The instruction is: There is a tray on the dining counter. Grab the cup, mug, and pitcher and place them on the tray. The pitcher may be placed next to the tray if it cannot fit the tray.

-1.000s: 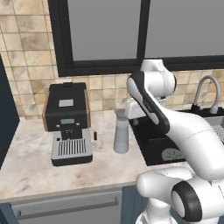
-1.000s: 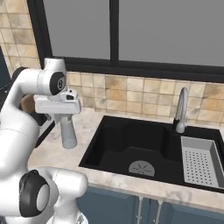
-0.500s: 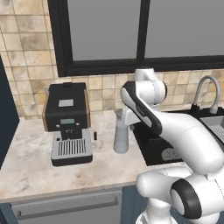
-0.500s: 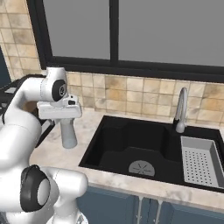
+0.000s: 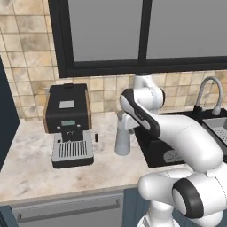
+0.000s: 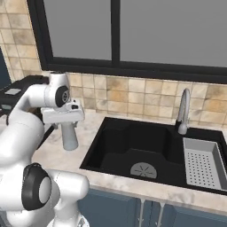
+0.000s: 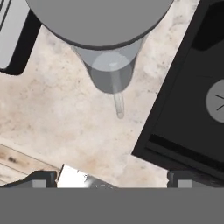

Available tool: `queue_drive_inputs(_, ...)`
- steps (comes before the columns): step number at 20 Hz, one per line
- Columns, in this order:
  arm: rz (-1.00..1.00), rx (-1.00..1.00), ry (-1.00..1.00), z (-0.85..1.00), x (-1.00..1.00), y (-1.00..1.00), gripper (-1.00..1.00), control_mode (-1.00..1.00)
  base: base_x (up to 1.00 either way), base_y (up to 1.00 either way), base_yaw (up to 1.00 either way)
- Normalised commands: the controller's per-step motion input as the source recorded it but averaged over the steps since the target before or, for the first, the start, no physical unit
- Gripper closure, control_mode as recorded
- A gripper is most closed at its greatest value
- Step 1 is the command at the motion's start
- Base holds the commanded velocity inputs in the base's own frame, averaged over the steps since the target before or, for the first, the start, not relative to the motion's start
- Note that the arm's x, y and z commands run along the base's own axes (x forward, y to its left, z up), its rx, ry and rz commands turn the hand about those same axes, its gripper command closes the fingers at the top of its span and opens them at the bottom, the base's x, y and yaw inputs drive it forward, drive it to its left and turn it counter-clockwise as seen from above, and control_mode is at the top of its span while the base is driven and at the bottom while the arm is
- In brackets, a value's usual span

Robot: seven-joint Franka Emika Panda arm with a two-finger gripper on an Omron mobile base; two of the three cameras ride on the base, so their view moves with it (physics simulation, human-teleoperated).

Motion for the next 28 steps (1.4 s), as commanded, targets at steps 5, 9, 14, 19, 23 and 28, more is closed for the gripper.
queue_drive_inputs(5,0.01,0.00,-0.08,-0.17,0.11,0.00,-1.00,-1.00,0.00,0.00,0.00)
queue_drive_inputs(9,0.00,0.00,-0.11,-0.16,0.01,0.00,-1.00,-1.00,0.00,0.00,0.00)
queue_drive_inputs(14,0.01,0.00,-0.07,-0.17,0.07,0.05,-1.00,-1.00,0.00,0.00,0.00)
queue_drive_inputs(19,0.00,0.00,0.00,-0.10,0.26,0.08,-1.00,-1.00,0.00,0.00,0.00)
queue_drive_inputs(23,0.00,0.00,0.00,0.00,0.31,0.00,-1.00,-1.00,0.00,0.00,0.00)
queue_drive_inputs(28,0.00,0.00,0.00,0.00,0.28,0.00,-1.00,-1.00,0.00,0.00,0.00)
